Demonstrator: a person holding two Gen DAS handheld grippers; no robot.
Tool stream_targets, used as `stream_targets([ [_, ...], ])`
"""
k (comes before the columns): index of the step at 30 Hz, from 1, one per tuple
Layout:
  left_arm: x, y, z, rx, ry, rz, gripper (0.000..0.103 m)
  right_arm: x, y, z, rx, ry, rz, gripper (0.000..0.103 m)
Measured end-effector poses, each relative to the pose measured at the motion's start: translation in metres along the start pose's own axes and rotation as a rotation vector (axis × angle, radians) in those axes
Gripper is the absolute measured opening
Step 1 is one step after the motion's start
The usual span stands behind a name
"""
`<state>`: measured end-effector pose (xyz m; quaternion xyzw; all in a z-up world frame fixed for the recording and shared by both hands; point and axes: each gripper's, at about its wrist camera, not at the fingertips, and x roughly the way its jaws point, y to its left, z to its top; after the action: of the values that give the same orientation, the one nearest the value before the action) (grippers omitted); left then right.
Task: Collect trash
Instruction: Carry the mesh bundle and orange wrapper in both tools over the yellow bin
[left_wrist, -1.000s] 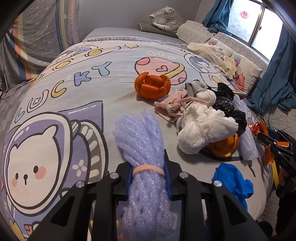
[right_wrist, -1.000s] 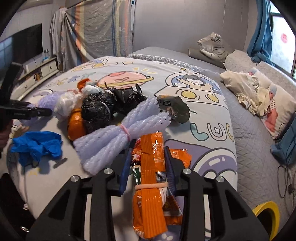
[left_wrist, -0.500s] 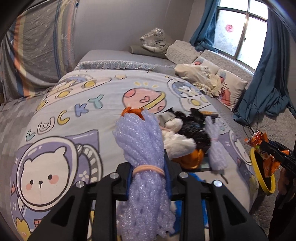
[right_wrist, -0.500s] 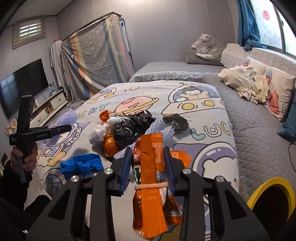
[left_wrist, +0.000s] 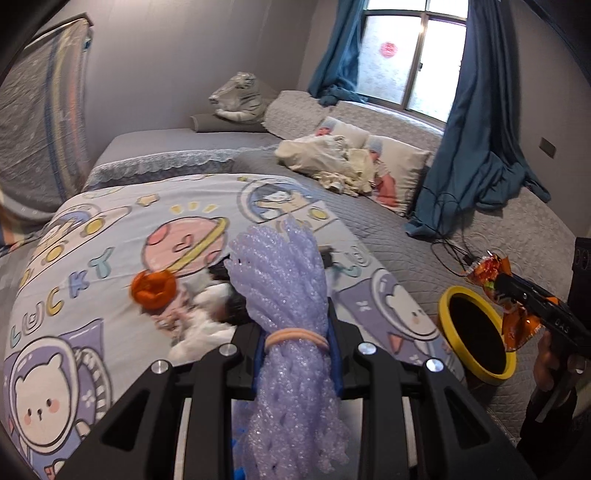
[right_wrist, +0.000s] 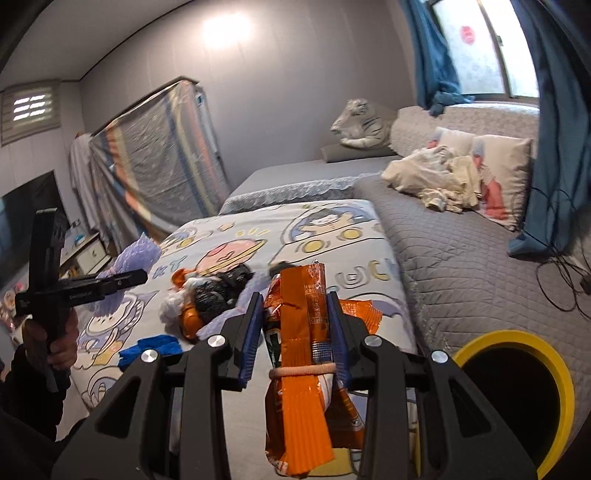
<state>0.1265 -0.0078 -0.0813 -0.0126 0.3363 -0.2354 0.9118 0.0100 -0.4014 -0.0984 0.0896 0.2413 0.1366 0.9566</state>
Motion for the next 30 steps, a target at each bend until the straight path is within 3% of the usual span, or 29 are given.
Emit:
stream_targets([
  [14,0.075,-0.117,0.029,0.200,0.073,-0.241,0.025,-0.070,-0.091,-0.008,0.239,-0.155,-0.247,0.033],
  [21,0.124,-0.175,0.026,0.259,0.133,-0.367,0.025,-0.085,-0.135,-0.021,0.343,-0.176,-0.341,0.033],
  [30,0.173,-0.232,0.001,0.316,0.234,-0.468,0.025,-0.076,-0.178,-0.038,0.429,-0.147,-0.440,0.033],
])
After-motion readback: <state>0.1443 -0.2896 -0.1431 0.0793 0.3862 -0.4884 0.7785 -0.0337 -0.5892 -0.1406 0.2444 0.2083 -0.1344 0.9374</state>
